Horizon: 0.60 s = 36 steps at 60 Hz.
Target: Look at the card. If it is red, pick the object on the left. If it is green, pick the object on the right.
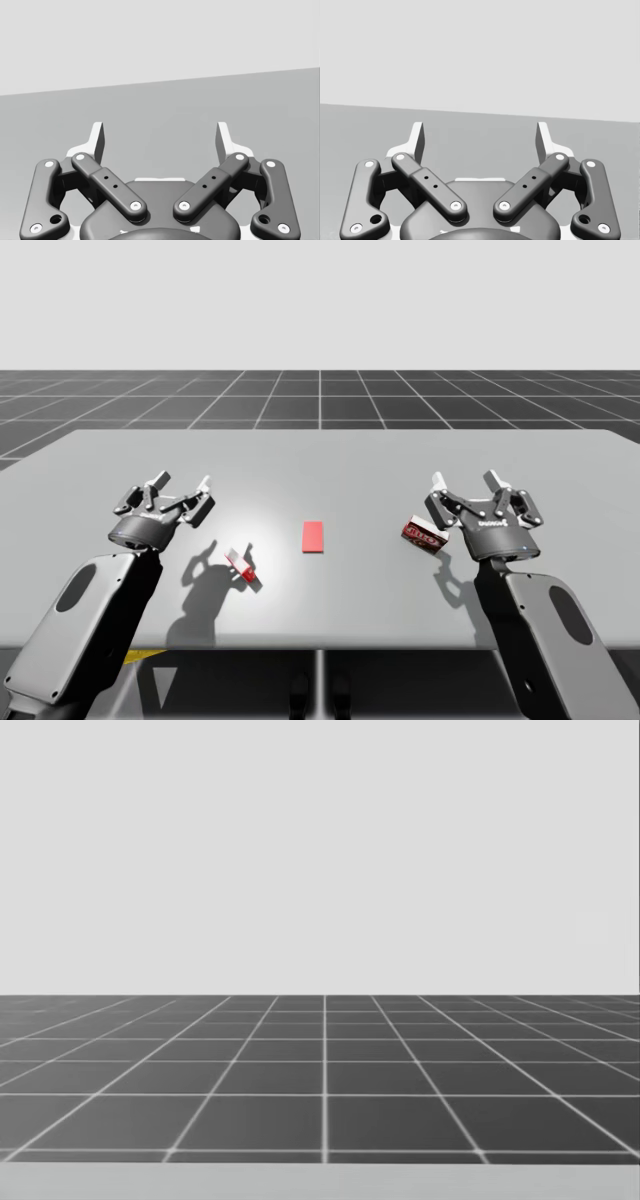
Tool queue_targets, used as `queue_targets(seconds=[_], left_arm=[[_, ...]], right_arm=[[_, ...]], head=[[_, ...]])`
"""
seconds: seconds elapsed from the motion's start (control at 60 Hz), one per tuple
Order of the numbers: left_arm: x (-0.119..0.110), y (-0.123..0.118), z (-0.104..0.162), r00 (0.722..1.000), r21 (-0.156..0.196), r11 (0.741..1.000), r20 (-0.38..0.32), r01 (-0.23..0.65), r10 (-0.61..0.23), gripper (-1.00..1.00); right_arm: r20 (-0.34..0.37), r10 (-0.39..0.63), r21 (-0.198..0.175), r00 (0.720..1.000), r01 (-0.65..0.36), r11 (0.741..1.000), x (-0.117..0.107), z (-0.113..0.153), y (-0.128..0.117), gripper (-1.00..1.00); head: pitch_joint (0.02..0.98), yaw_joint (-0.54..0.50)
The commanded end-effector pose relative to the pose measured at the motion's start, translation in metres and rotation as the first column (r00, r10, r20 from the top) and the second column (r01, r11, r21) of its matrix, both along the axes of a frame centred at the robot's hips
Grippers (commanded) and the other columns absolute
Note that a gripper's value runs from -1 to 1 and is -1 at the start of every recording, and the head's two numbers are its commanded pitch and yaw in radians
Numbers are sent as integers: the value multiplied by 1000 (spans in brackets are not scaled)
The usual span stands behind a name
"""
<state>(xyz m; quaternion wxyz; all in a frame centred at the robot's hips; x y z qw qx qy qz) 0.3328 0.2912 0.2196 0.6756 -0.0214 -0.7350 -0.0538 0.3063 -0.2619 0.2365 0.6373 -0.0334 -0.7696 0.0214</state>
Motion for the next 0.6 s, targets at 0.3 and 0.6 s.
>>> queue_targets(seconds=[0.3, 0.6], left_arm=[[-1, -1, 1, 1000, 6, 1000, 3, -1, 1, -1000], [-2, 0, 1, 1000, 15, 1000, 9, 0, 0, -1000]], right_arm=[[-15, 11, 31, 1000, -11, 999, 0, 1, 0, -1000], [-12, -27, 24, 1000, 28, 999, 3, -1, -2, -1000]], head=[[231, -3], [536, 22]])
